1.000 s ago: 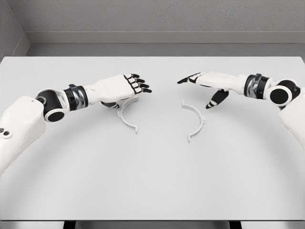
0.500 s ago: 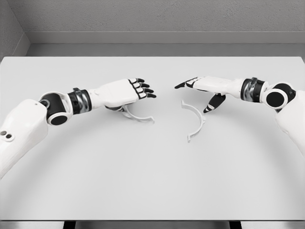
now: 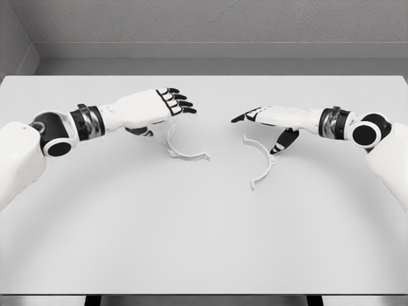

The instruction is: Assemble PVC drainage pipe clamps

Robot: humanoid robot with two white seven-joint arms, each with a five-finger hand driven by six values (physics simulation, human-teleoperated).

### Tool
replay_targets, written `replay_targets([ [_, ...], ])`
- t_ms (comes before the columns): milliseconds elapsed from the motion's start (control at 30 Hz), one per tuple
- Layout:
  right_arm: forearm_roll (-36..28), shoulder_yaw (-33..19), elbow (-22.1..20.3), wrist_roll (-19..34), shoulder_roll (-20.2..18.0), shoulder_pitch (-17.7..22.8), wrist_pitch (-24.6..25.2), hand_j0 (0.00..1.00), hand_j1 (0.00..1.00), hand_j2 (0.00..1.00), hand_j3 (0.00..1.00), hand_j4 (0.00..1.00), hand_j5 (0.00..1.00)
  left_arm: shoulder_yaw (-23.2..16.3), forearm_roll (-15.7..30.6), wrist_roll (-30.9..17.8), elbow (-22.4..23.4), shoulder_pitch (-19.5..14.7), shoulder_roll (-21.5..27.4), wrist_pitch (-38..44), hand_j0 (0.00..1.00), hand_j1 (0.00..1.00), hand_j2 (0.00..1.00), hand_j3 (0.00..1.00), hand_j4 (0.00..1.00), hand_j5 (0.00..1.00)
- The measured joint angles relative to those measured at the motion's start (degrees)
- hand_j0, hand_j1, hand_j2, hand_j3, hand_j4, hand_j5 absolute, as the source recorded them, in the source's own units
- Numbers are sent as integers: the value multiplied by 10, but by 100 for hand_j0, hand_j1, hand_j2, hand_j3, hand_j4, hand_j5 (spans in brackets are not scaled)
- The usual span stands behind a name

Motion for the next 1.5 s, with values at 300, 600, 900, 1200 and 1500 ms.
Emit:
replay_targets([
  [300,-3,4,-2,0,4,0,0,100,100,100,100,100,100,12,-1,-24,84,-23,-89,0,100,100,100,100,100,100],
  [600,-11,4,-5,0,5,0,0,100,100,100,100,100,100,20,2,-27,88,-23,-93,0,100,100,100,100,100,100],
  [900,-14,8,-6,0,12,0,0,100,100,100,100,100,100,20,4,-27,87,-24,-92,0,100,100,100,100,100,100],
  [1200,-24,9,-6,0,15,-1,0,100,100,100,100,100,100,43,6,-27,87,-23,-75,0,100,100,100,100,100,100],
  [1500,-29,16,-8,0,19,-4,0,100,100,100,100,100,100,49,6,-27,86,-21,-74,0,100,100,100,100,100,100],
])
